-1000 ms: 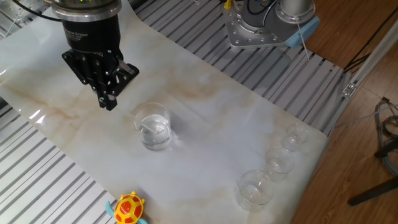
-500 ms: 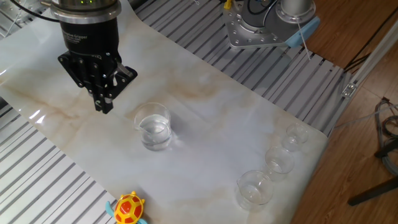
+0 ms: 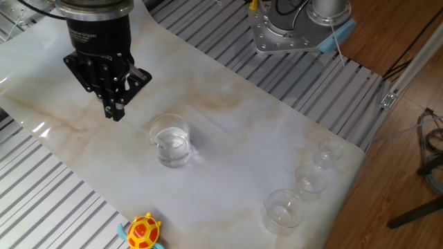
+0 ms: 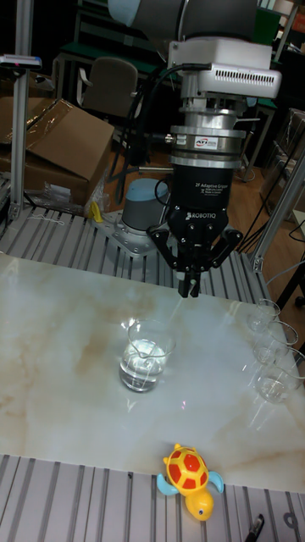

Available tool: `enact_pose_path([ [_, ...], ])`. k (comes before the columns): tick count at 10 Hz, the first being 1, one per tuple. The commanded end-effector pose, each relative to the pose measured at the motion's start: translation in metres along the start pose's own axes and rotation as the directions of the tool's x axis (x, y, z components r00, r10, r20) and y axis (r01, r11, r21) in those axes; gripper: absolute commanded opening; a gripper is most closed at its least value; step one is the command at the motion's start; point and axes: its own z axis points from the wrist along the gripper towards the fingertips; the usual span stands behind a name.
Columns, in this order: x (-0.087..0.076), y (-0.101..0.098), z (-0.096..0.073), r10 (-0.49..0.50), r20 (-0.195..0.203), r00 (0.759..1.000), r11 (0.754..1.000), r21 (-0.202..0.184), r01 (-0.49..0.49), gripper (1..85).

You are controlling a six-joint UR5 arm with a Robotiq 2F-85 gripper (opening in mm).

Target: Stir the beaker with a glass rod

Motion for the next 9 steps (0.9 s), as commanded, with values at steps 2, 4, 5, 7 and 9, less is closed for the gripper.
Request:
enact_pose_path([
  [2, -0.008, 0.008, -0.001, 0.002, 0.021, 1.000, 1.000, -0.018, -0.002, 1.0],
  [4, -0.012, 0.003, 0.000, -0.030, 0.023, 0.999, 1.000, 0.003, 0.030, 1.0],
  [5, -0.012, -0.005, -0.001, -0.057, 0.021, 0.998, 0.998, 0.027, 0.056, 1.0],
  [7, -0.004, -0.011, -0.004, -0.060, 0.000, 0.998, 0.998, 0.033, 0.060, 1.0],
  [9, 0.004, -0.010, -0.003, -0.040, 0.000, 0.999, 0.999, 0.013, 0.040, 1.0],
])
